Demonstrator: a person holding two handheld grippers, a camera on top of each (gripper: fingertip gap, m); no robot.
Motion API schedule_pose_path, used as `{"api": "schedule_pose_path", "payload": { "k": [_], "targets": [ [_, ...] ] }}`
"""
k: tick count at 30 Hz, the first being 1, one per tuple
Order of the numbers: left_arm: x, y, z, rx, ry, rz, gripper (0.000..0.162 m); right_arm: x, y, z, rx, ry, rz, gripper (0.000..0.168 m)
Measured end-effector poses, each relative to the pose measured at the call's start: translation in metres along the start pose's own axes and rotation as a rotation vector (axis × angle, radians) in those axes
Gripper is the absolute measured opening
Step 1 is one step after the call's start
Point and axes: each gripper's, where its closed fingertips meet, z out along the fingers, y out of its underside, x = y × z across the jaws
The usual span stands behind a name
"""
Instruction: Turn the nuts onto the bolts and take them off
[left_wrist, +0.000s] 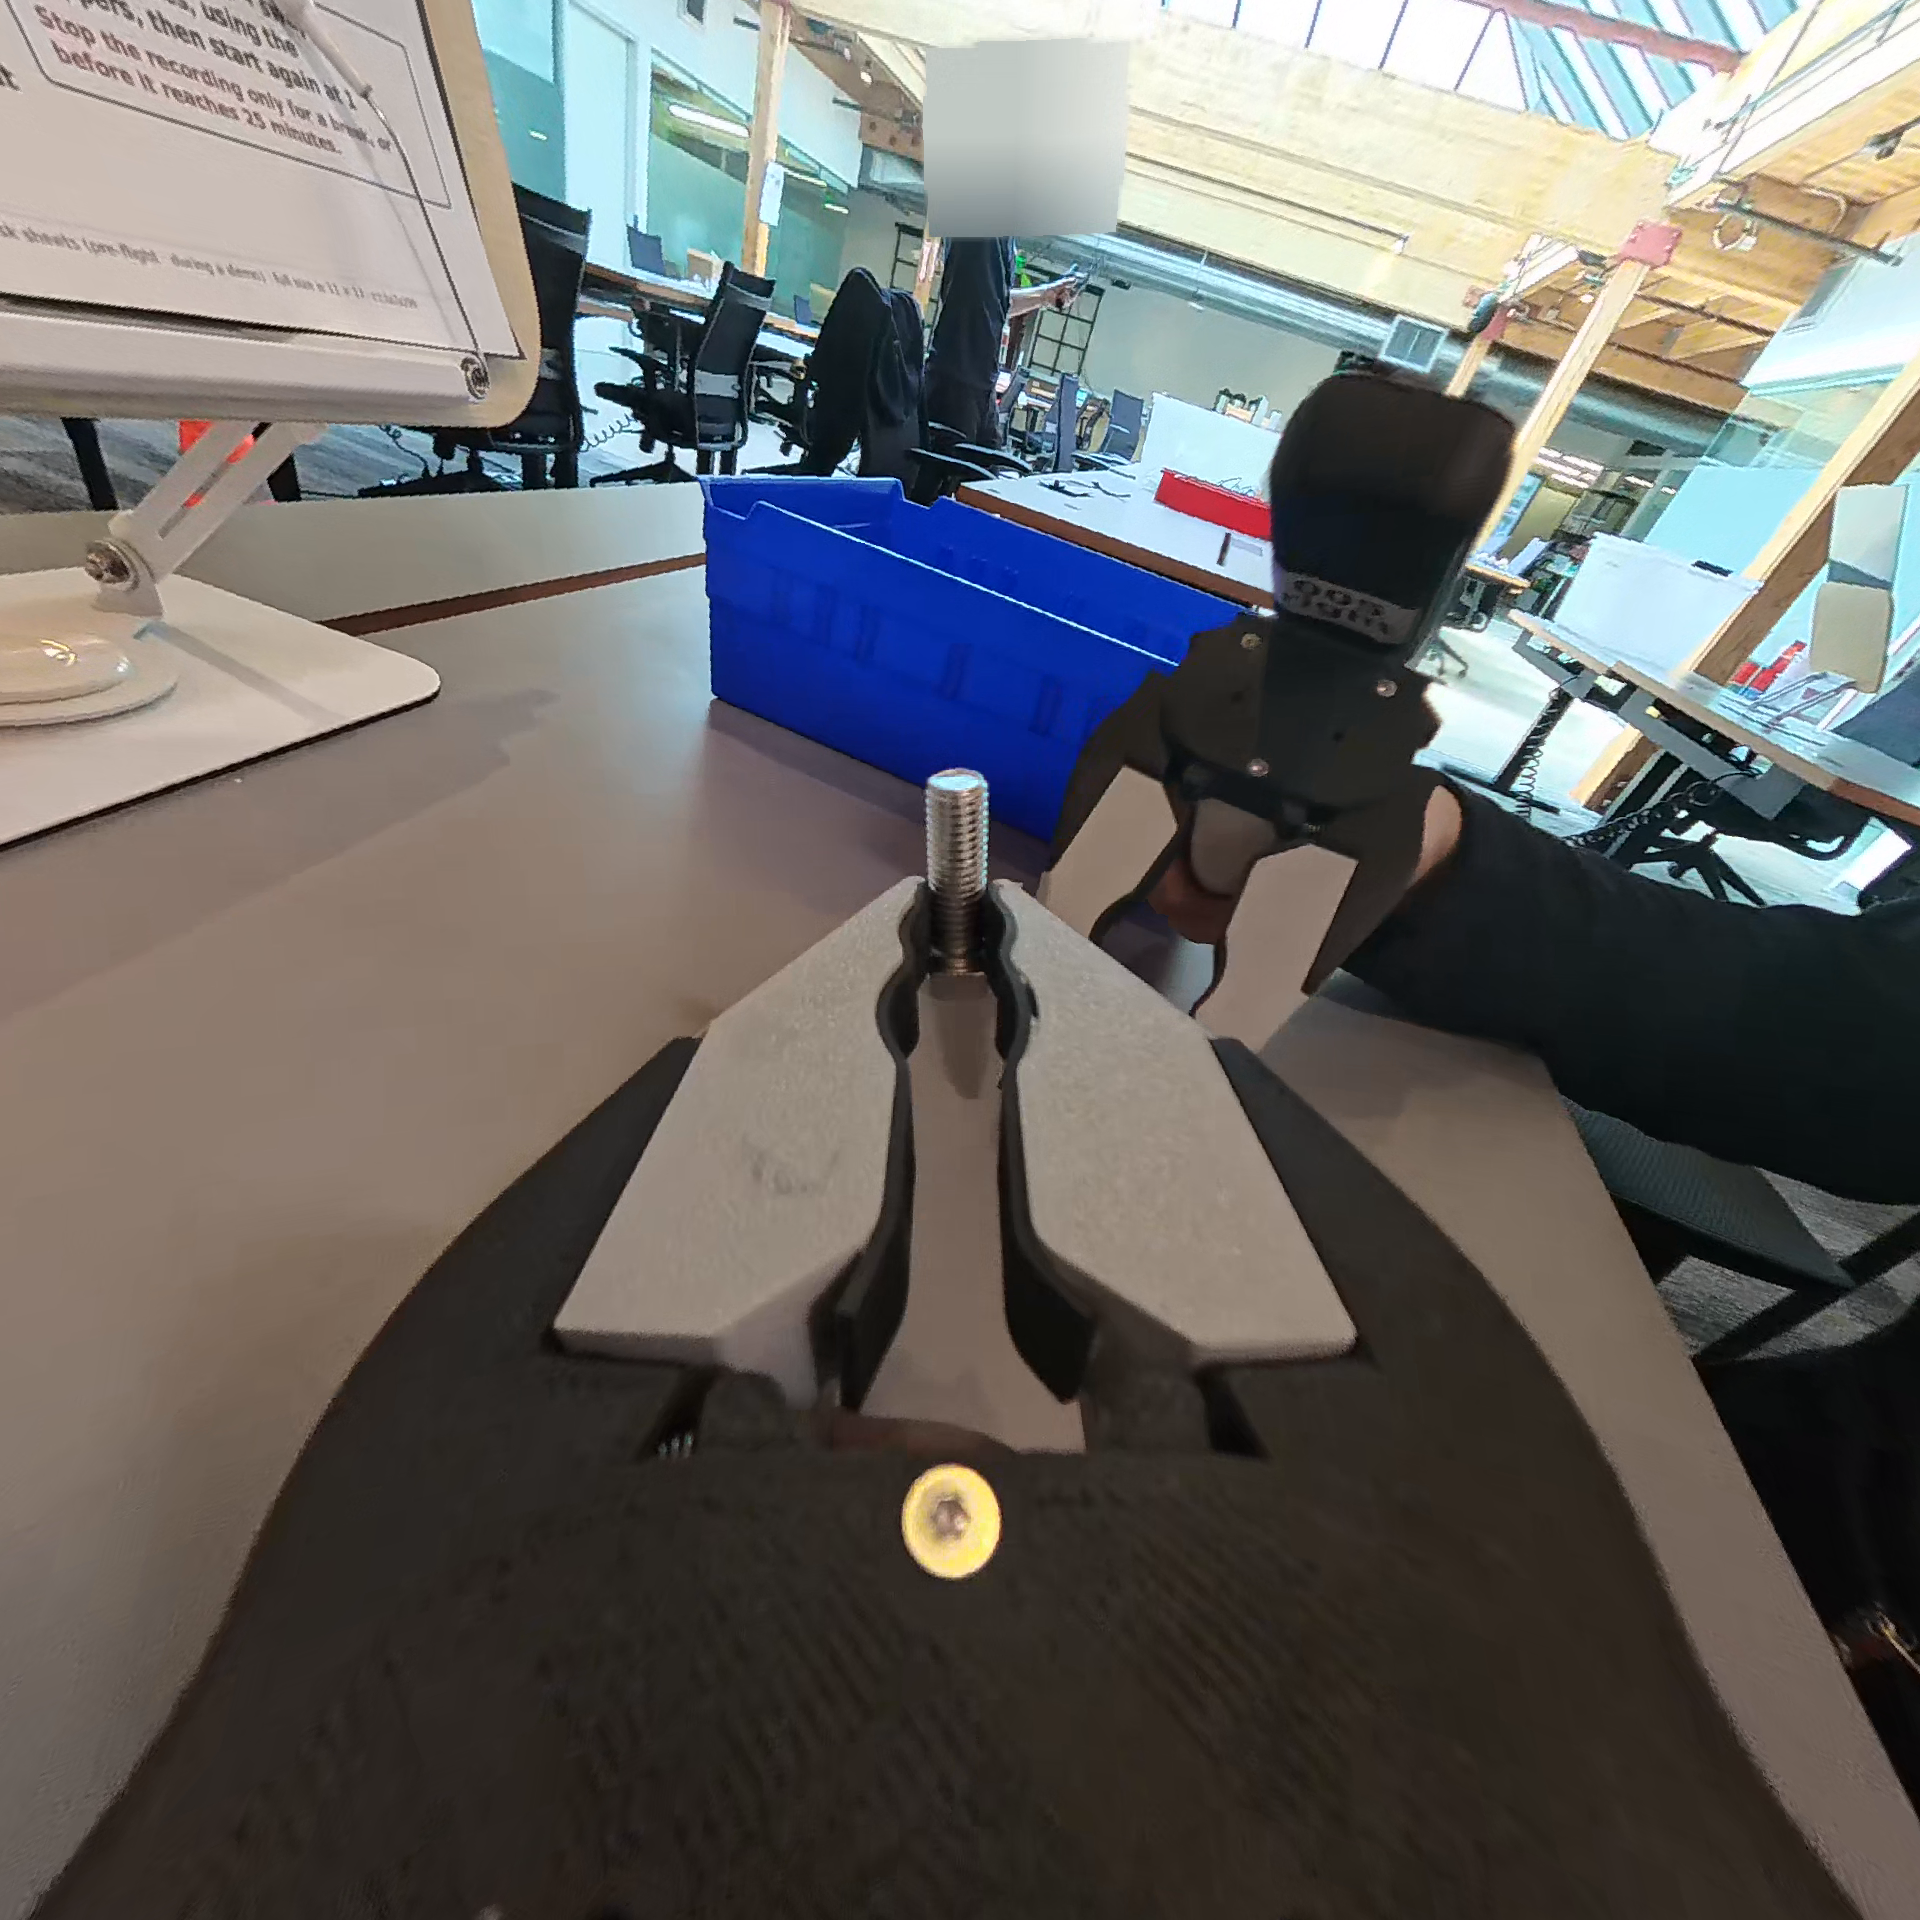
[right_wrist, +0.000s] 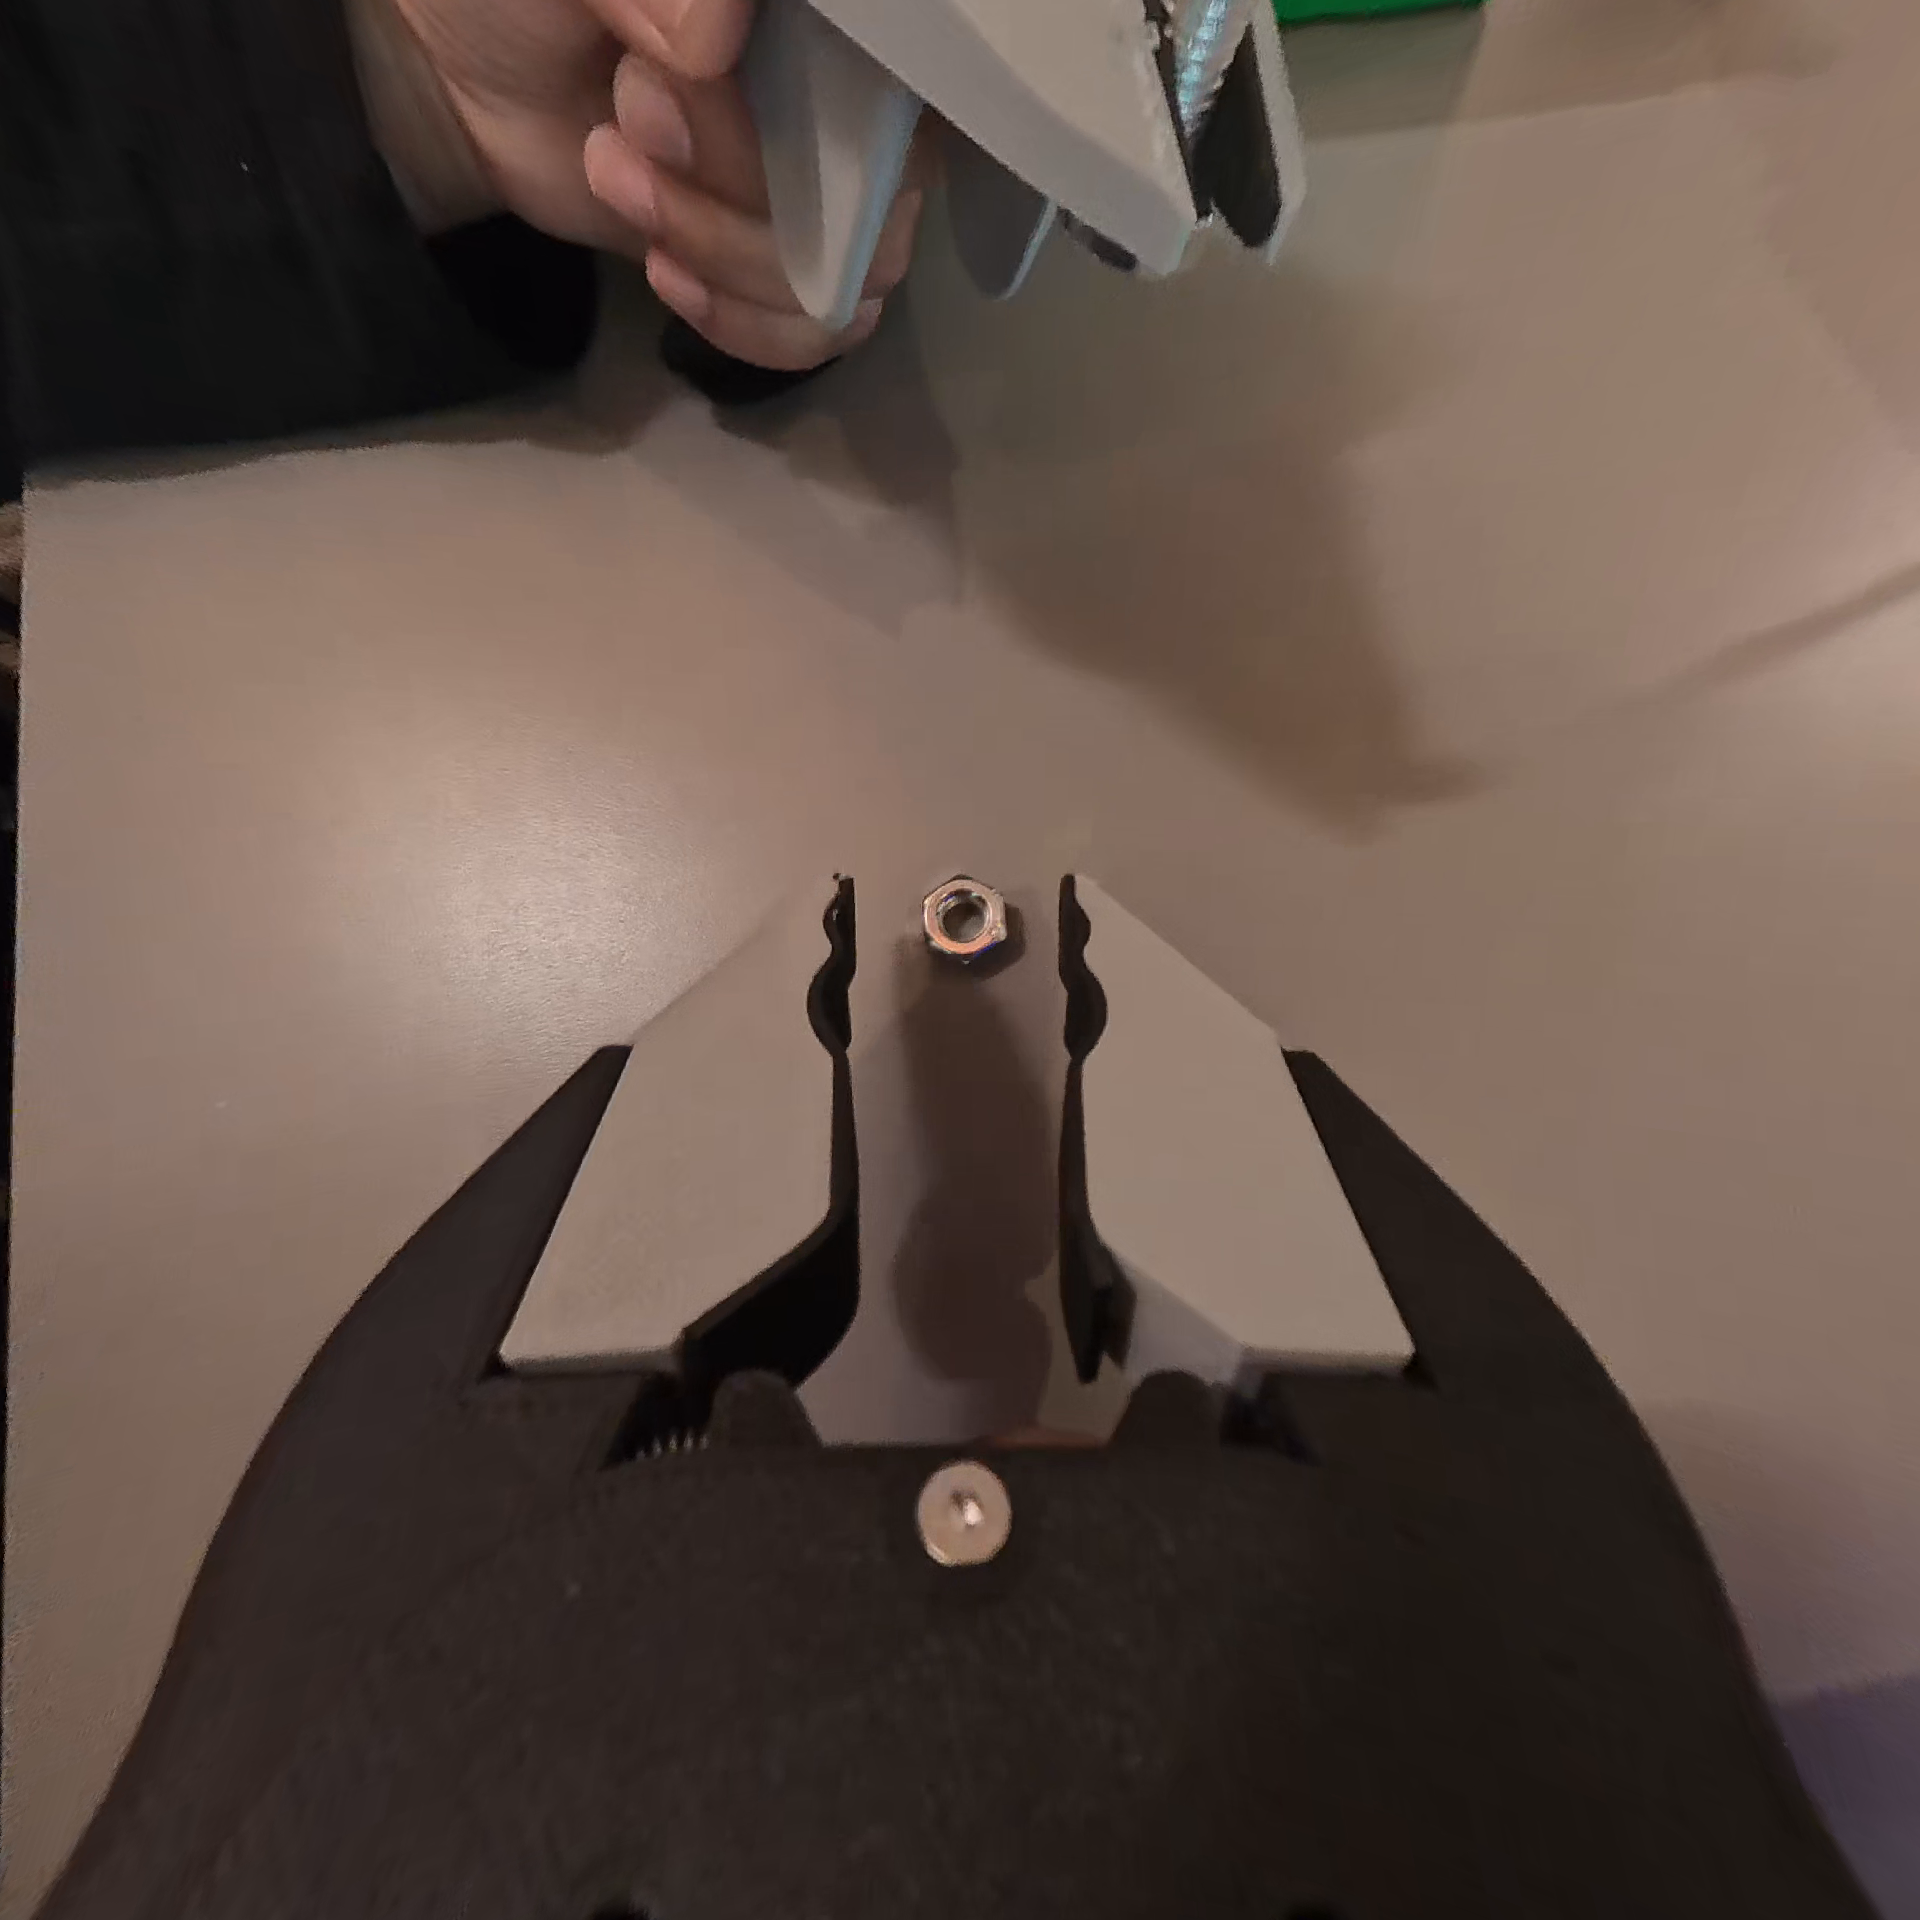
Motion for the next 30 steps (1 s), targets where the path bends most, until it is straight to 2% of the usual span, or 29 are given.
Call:
{"api": "schedule_pose_path", "payload": {
  "k": [4,7,15,17,20,26,30],
  "targets": [
    [0.001,0.000,0.000,0.000,0.003,0.006,0.006,0.002,0.008,0.007,-0.048,0.019,-0.015,0.032],
    [0.002,0.000,0.001,-0.002,0.003,0.013,0.007,0.003,0.010,0.010,-0.055,0.032,-0.023,0.014],
    [0.013,0.003,0.004,-0.019,0.038,0.056,0.006,0.007,0.011,0.009,-0.060,0.044,-0.010,0.014],
    [0.015,0.005,0.006,-0.033,0.041,0.074,0.006,0.007,0.009,0.007,-0.048,0.046,-0.009,0.030],
    [0.016,0.007,0.008,-0.048,0.034,0.088,0.006,0.002,-0.012,-0.006,0.071,0.004,0.017,0.032],
    [0.023,0.014,0.013,-0.084,0.043,0.113,0.006,0.006,-0.071,-0.055,0.470,0.013,0.051,0.029],
    [0.035,0.021,0.022,-0.123,0.066,0.148,0.007,0.007,-0.081,-0.065,0.568,-0.004,0.097,0.028]
  ]
}}
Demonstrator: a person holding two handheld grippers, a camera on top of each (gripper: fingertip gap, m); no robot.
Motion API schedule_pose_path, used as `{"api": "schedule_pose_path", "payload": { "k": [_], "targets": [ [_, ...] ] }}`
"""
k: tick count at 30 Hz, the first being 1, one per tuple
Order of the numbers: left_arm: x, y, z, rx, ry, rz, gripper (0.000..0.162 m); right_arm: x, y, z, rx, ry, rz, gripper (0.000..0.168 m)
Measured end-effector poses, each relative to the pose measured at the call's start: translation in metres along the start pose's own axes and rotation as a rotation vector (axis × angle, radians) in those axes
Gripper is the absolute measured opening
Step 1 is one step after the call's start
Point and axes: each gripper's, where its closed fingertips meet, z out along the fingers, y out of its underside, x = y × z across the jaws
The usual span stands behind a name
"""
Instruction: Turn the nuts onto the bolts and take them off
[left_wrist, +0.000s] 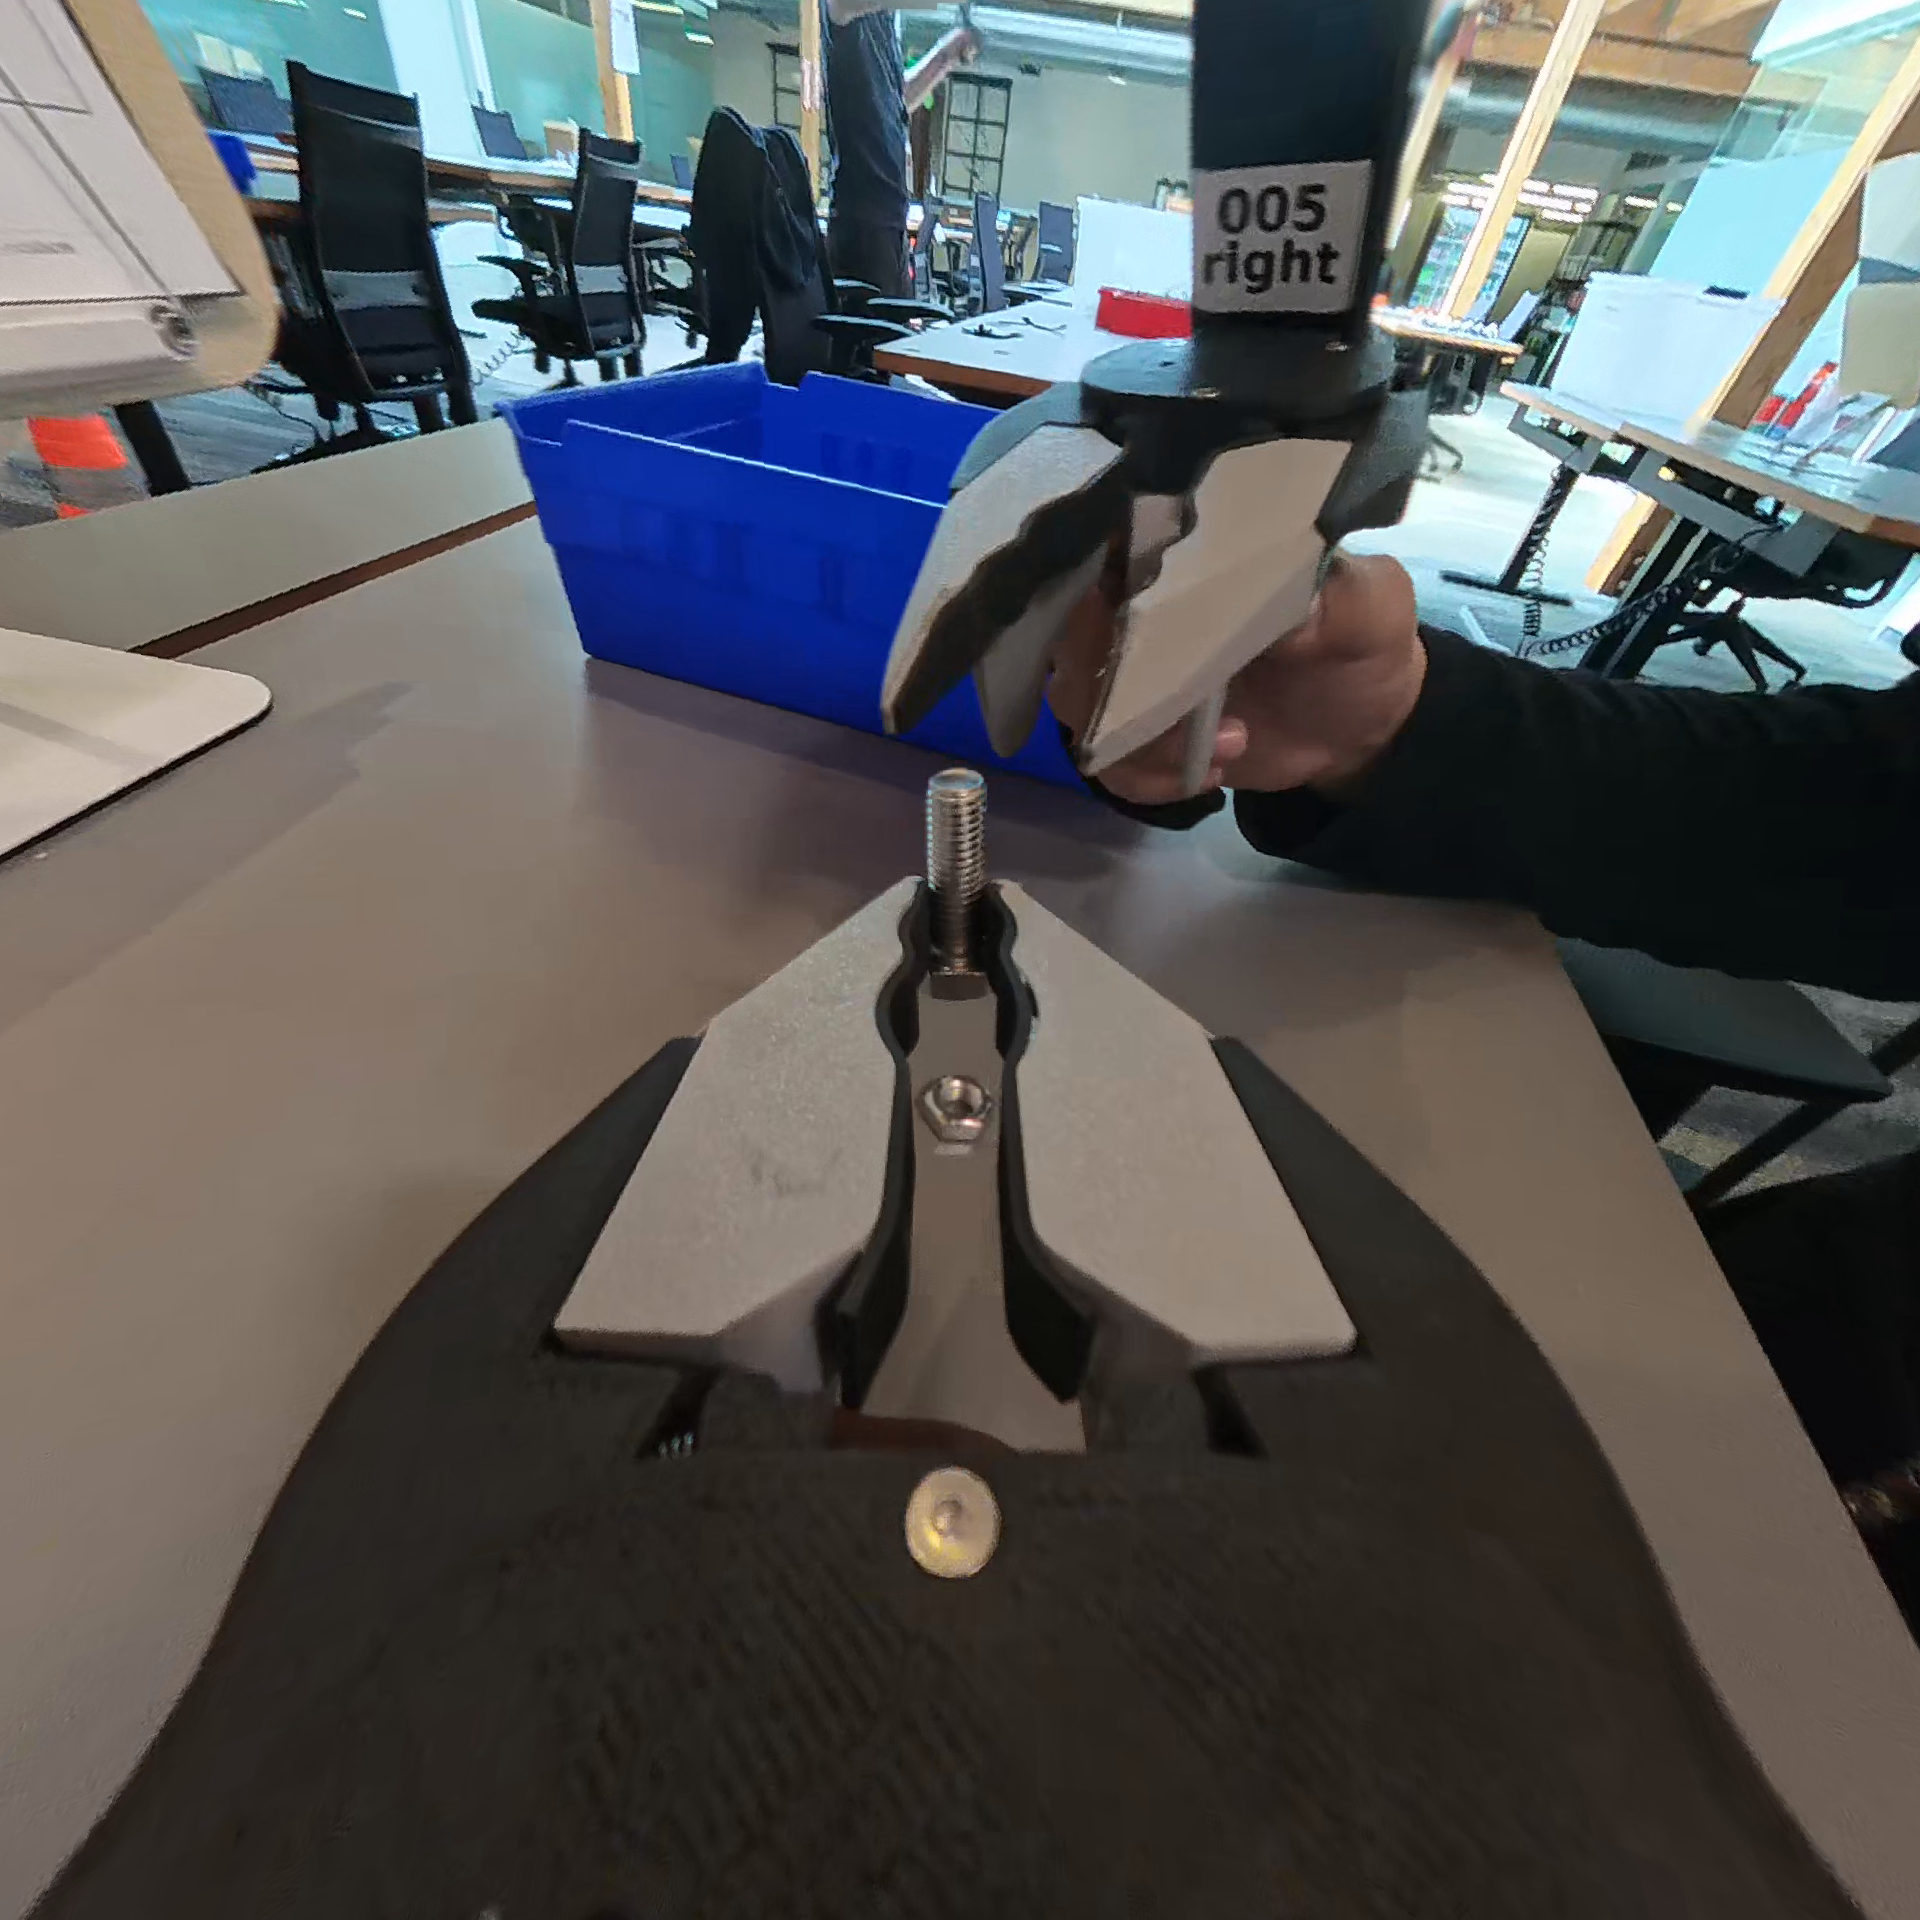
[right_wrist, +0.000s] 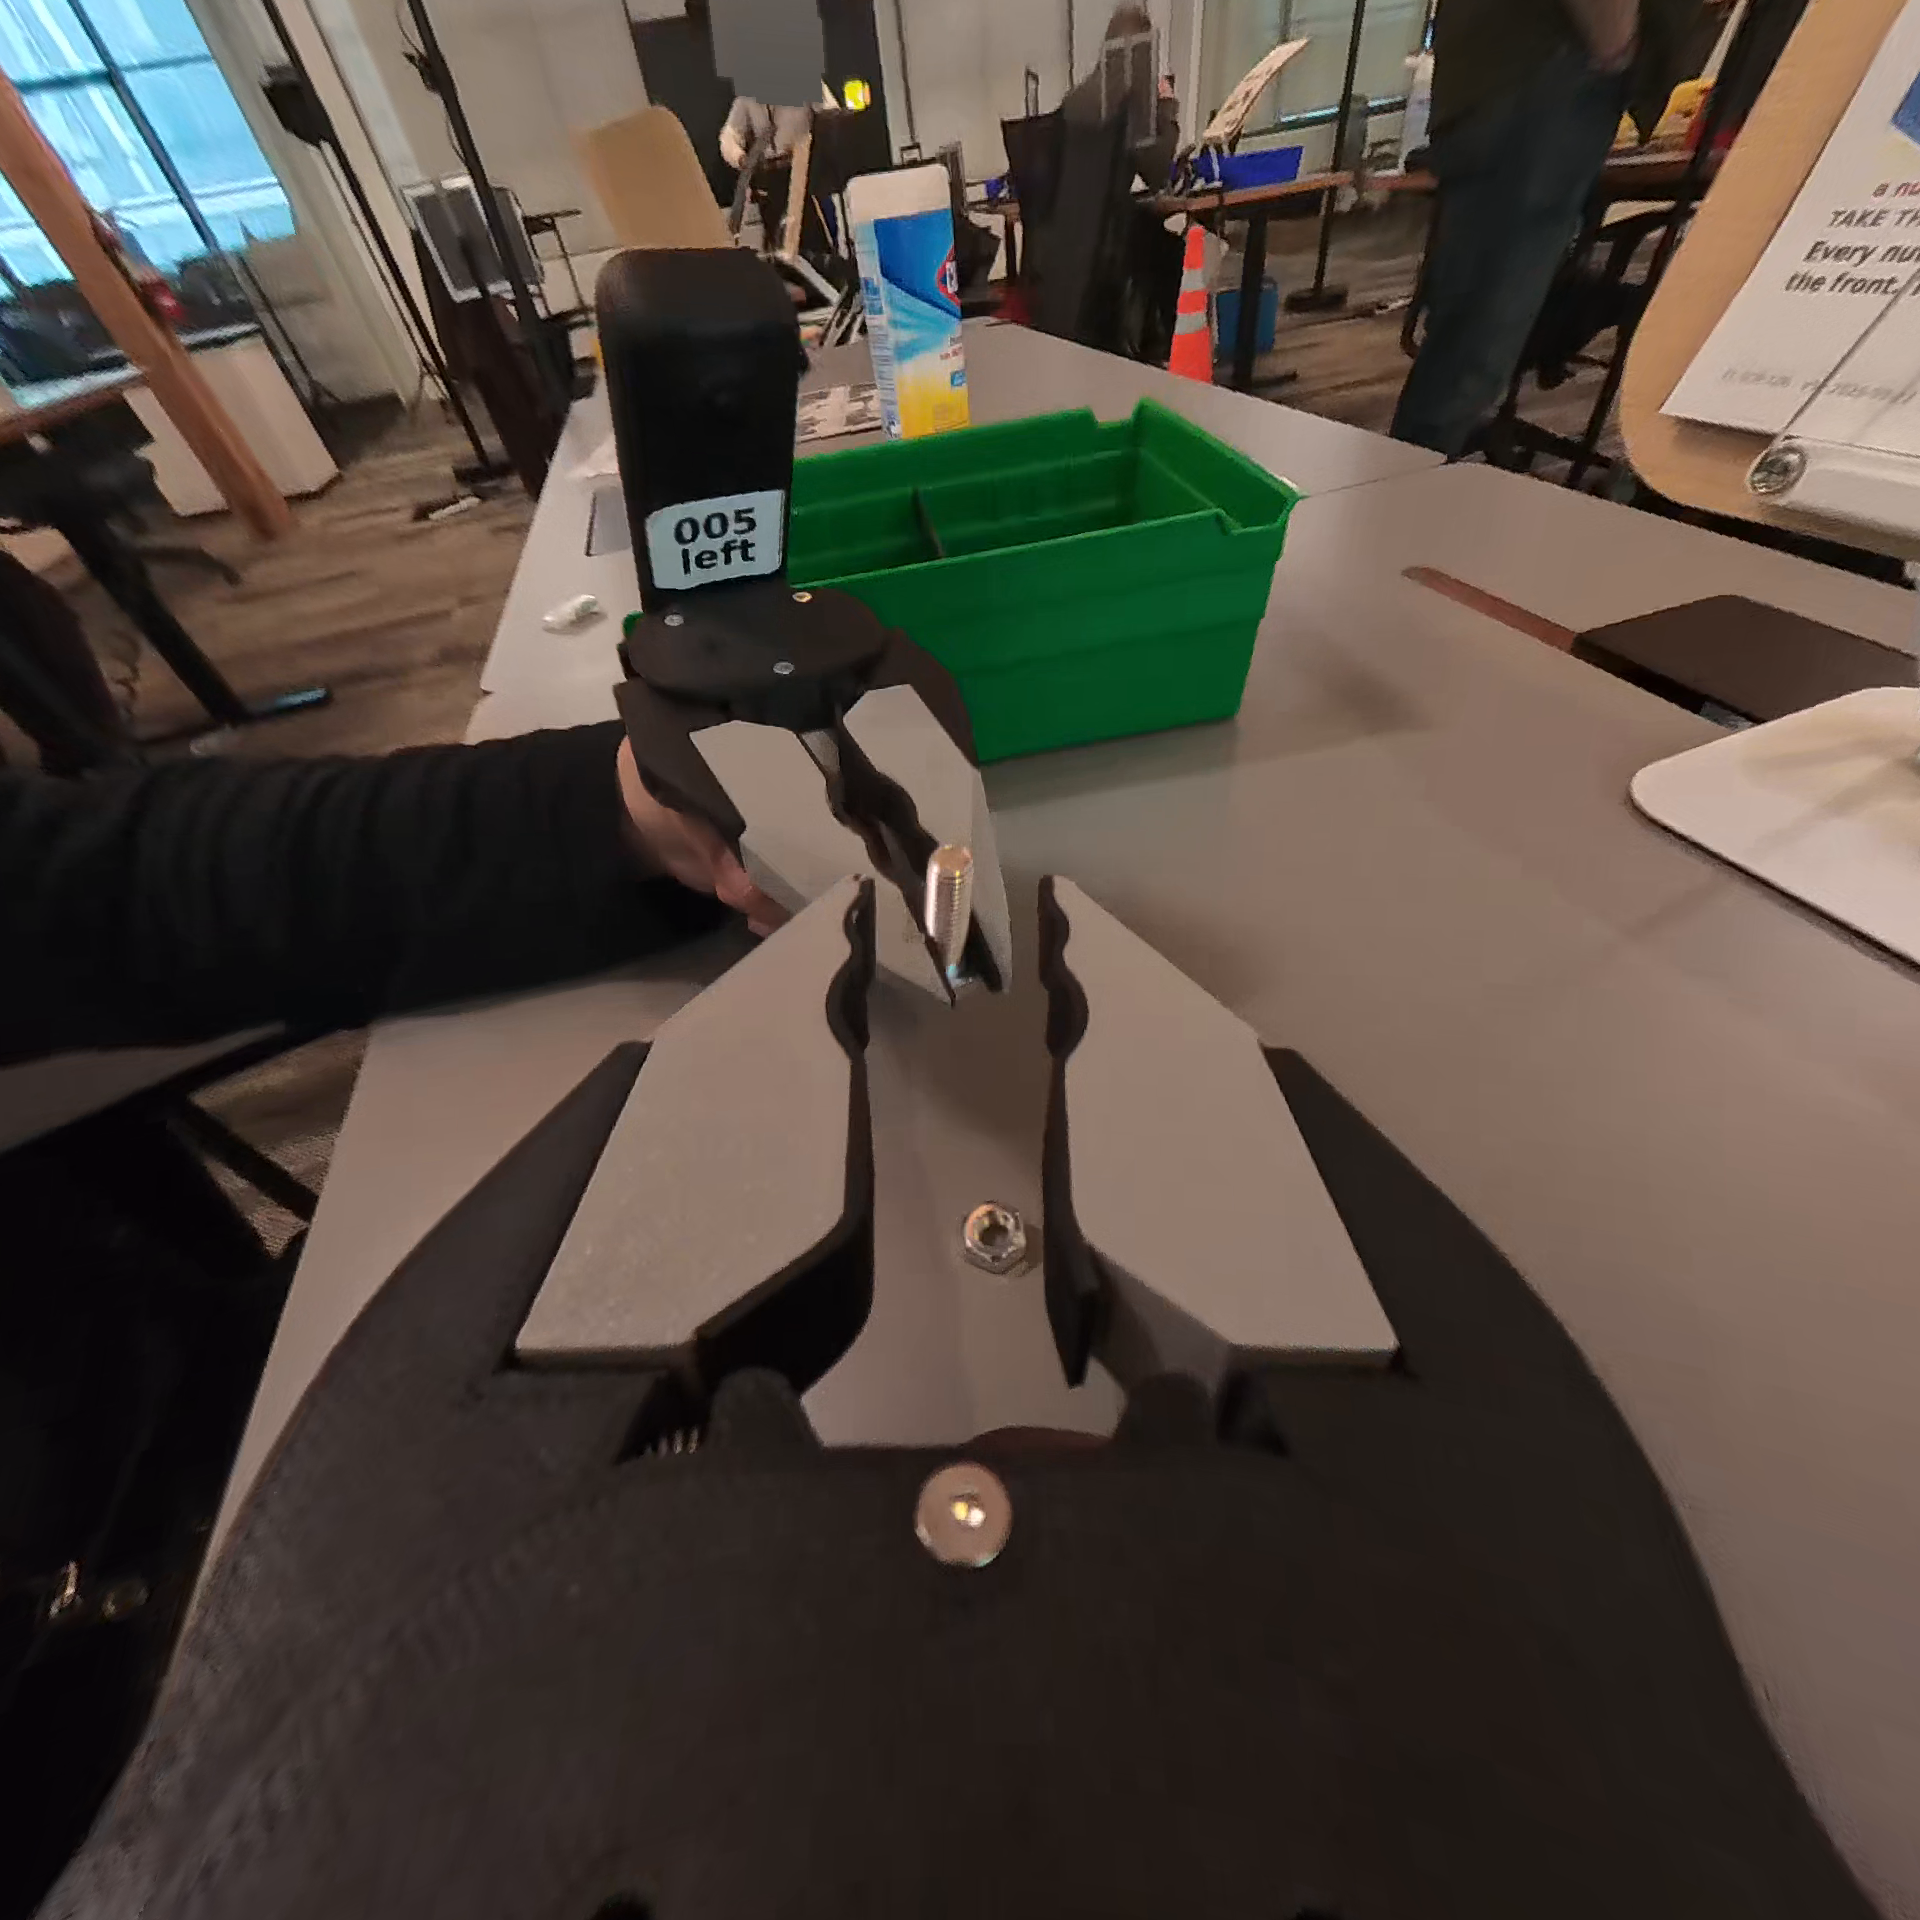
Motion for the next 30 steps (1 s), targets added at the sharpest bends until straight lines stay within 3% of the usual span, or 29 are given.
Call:
{"api": "schedule_pose_path", "payload": {
  "k": [4,6,12,30],
  "targets": [
    [0.014,0.000,0.009,-0.006,0.038,0.013,0.006,-0.004,0.009,0.008,-0.034,-0.025,0.017,0.026],
    [0.016,0.002,0.012,-0.016,0.035,0.020,0.007,-0.012,0.012,0.010,-0.049,-0.061,-0.002,0.007],
    [0.007,-0.002,0.010,0.012,0.002,-0.027,0.009,-0.002,0.014,0.007,-0.080,0.007,-0.026,0.006],
    [0.012,-0.005,0.010,0.031,0.021,-0.027,0.007,-0.005,0.008,0.007,-0.047,0.007,-0.023,0.006]
  ]
}}
